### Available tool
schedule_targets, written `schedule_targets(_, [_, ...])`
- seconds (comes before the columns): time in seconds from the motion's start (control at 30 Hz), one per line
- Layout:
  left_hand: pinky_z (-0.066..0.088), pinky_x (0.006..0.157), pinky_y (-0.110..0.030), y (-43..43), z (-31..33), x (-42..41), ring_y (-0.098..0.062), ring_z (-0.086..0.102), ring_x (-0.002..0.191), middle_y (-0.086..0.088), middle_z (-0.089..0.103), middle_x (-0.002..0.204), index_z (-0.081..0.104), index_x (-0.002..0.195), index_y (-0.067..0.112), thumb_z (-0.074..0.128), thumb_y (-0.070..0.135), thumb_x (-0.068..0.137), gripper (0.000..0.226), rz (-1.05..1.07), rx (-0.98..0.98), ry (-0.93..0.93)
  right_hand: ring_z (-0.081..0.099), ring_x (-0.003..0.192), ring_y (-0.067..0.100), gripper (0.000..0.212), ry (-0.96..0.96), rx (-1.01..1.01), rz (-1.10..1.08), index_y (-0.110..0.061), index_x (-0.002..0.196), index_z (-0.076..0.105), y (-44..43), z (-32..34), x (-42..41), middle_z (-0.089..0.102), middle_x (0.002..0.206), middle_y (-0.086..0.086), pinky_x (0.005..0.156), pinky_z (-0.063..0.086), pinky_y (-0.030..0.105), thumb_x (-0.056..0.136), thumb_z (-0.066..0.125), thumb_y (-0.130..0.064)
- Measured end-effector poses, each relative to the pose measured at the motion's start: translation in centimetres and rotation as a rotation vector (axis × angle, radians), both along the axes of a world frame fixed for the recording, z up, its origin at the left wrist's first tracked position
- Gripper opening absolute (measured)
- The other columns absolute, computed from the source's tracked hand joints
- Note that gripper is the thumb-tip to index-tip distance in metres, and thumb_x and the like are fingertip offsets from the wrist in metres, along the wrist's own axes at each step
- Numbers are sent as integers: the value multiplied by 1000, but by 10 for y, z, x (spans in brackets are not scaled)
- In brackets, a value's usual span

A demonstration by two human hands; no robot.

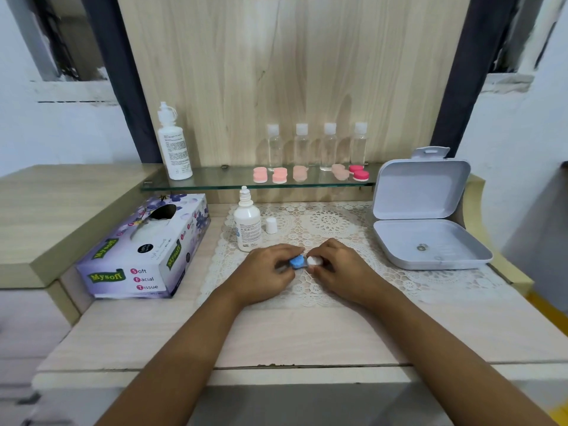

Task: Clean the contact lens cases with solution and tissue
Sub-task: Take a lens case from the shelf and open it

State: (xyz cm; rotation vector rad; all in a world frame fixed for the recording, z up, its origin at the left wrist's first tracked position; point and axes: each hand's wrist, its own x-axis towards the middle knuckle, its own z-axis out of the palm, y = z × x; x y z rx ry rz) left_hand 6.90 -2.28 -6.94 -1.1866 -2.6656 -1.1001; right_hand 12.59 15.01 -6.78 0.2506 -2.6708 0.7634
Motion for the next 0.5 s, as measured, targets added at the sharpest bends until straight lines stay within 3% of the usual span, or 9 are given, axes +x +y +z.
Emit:
schedule_targets(0.1, [43,101,-30,0,-1,-2,-8,57,109,7,62,116,59,125,17,58,20,84,41,12,28,-7,47,84,11,23,-4,-7,-4,-12,110,64,0,0,0,47,91,-3,69,32,5,89,57,-19])
schedule_targets(0.2, [45,97,-32,1,0,-1,-9,57,104,5,59,108,58,125,16,63,26,87,40,50,20,26,47,83,11,23,-3,-2,-1,-12,110,65,0,0,0,47,90,-2,70,32,2,89,57,-19])
schedule_targets(0.33, [43,89,-20,3,2,0,-4,53,93,15,48,93,63,118,16,63,32,86,35,70,-5,51,48,83,12,22,-2,-2,-1,-14,109,65,0,0,1,48,90,-1,68,32,3,89,58,-20])
schedule_targets(0.43, [38,77,-10,4,3,0,-1,52,85,15,48,88,65,100,21,65,33,85,19,89,-11,61,49,83,13,21,0,-19,1,-15,106,66,0,0,1,49,90,-1,68,32,4,89,58,-22])
schedule_targets(0.5, [38,73,-10,4,4,-1,-3,52,84,12,50,89,61,92,23,65,35,84,15,116,19,53,49,83,12,20,3,-13,2,-15,106,66,0,-1,1,49,89,-2,68,32,4,88,59,-23])
